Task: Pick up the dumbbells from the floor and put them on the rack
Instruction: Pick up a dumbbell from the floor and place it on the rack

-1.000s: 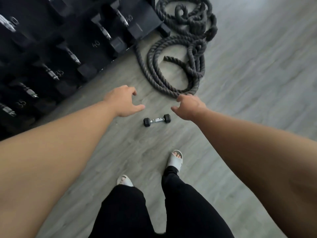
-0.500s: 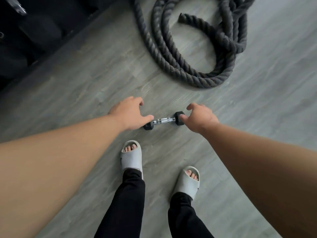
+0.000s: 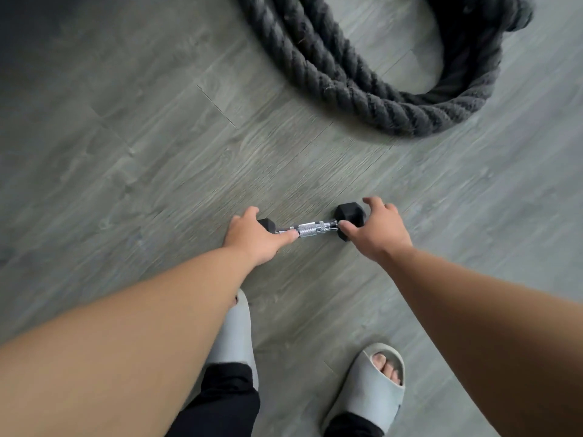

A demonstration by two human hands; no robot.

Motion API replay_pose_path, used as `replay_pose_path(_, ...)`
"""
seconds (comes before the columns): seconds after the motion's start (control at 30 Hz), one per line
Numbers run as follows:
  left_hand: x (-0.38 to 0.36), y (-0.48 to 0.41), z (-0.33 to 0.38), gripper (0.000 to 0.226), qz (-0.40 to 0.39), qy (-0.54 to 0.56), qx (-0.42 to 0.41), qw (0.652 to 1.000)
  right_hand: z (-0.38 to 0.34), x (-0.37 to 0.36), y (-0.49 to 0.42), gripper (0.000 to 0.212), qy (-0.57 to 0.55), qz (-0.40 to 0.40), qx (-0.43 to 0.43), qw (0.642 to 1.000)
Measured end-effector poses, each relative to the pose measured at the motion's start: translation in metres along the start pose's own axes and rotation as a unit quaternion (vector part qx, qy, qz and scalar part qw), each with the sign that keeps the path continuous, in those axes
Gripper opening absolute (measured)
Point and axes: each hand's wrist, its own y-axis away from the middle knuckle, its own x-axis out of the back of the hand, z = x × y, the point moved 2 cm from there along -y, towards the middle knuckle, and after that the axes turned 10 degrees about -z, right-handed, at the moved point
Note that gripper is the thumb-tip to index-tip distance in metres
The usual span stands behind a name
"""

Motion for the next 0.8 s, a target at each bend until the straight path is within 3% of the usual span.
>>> replay_pose_path(0.1,-0.009,-0.021,0.0,0.109,-0.007,0.001,0.017,1.0,-0.009,-0.007,-0.027,0.08,-0.001,-0.007,0.009,1.0)
replay_pose_path(0.2,-0.011,-0.034,-0.008,0.079,-0.002,-0.027,0.022,0.999,-0.01,-0.012,-0.044,0.072,0.013,-0.029,0.008,0.999)
replay_pose_path(0.27,-0.009,-0.036,-0.012,0.061,0.004,-0.041,0.016,0.999,-0.01,-0.013,-0.047,0.062,0.003,-0.024,0.01,1.0)
replay_pose_path(0.4,0.018,-0.019,0.0,0.055,0.01,-0.054,-0.005,0.998,-0.014,-0.007,-0.029,0.036,-0.021,-0.009,0.016,1.0)
replay_pose_path(0.5,0.065,0.016,0.023,0.059,0.042,-0.069,-0.024,0.996,-0.034,0.007,0.01,0.029,-0.074,0.006,0.01,0.997)
replay_pose_path(0.63,0.151,0.091,0.067,0.07,0.114,-0.05,-0.042,0.991,-0.09,0.046,0.085,0.036,-0.161,0.028,0.017,0.986)
replay_pose_path(0.8,0.264,0.221,0.113,0.056,0.197,-0.001,-0.087,0.976,-0.17,0.087,0.202,0.042,-0.263,0.041,0.034,0.963)
